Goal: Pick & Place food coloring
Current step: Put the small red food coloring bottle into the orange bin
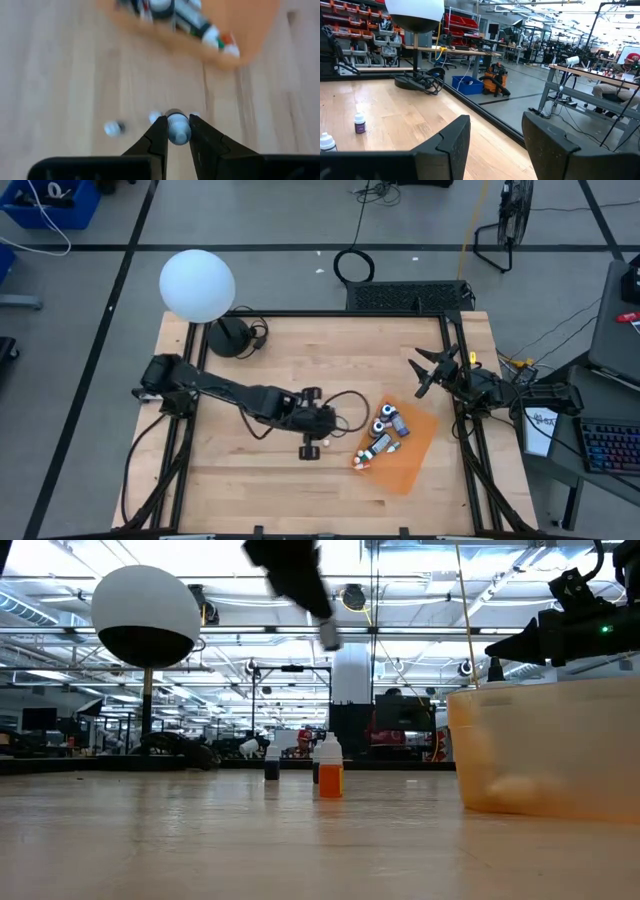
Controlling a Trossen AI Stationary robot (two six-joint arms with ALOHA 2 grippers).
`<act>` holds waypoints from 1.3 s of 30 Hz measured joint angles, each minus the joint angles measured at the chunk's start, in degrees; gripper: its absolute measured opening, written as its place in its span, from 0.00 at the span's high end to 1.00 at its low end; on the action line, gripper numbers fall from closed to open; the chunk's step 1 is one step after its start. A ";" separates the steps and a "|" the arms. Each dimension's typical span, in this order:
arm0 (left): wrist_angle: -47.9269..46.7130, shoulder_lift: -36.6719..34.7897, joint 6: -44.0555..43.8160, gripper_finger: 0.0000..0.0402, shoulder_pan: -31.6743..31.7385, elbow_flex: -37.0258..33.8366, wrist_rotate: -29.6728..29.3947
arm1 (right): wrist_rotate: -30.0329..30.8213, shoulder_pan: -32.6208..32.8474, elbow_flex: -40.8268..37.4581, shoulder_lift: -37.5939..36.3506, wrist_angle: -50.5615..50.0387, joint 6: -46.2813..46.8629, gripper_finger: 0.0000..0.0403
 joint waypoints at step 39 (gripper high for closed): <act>-6.76 39.05 18.51 0.86 3.41 40.91 11.93 | 0.01 -0.01 0.00 0.24 -0.04 0.01 0.59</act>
